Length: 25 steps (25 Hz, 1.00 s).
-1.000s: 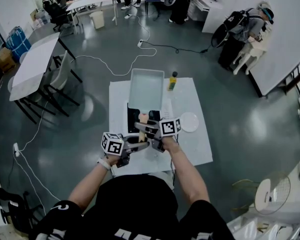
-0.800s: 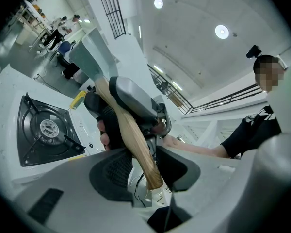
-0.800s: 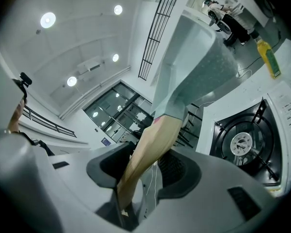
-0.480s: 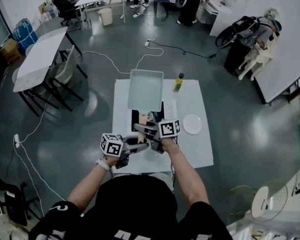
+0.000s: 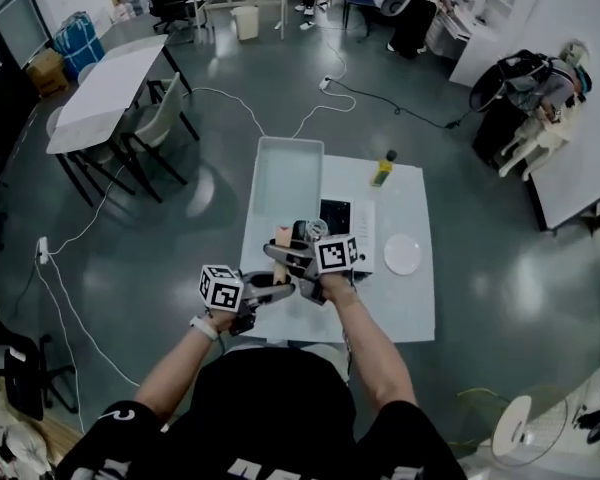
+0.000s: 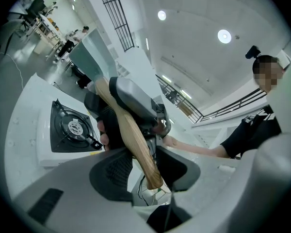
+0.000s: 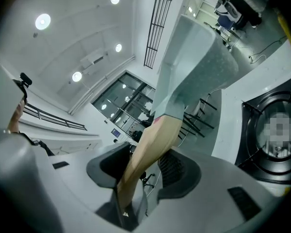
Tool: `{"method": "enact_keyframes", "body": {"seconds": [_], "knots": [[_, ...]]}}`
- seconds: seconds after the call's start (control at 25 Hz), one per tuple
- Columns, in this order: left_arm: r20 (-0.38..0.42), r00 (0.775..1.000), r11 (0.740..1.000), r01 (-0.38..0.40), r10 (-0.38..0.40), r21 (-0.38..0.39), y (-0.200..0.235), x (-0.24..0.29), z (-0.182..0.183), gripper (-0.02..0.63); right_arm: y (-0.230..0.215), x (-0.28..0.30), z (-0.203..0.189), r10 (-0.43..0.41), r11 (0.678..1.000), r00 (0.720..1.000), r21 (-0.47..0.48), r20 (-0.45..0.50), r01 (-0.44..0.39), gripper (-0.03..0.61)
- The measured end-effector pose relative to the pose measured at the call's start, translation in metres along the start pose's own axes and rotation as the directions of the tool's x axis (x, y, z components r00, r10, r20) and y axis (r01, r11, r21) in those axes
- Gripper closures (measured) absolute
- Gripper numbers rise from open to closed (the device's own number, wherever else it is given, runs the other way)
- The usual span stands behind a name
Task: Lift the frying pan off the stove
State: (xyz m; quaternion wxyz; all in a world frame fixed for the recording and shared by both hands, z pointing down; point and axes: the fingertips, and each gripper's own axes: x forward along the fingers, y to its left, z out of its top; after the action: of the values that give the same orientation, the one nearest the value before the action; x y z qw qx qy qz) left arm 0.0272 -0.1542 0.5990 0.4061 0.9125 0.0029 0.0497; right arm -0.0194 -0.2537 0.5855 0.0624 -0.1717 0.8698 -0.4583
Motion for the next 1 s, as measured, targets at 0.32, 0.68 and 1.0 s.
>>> {"method": "enact_keyframes", "body": {"seconds": [0.32,0.68,1.0], "knots": [[0.061,0.996,0.997,-0.066,0.067,-0.027,0.012,-0.045,-0.006,0.466,0.006,0.052,-0.019,0.059,0.998,0.995,0.010,-0.077,-0.059,0.404],[0.117,0.987,0.993,-0.104,0.110,-0.059,0.020,-0.084,-0.012,0.466,0.009,0.094,-0.037,0.084,0.996,0.986,0.034,-0.141,-0.080,0.403],[0.141,0.981,0.990,-0.122,0.131,-0.076,0.028,-0.109,-0.011,0.466,0.008,0.123,-0.043,0.102,0.994,0.980,0.044,-0.168,-0.096,0.402]]}}
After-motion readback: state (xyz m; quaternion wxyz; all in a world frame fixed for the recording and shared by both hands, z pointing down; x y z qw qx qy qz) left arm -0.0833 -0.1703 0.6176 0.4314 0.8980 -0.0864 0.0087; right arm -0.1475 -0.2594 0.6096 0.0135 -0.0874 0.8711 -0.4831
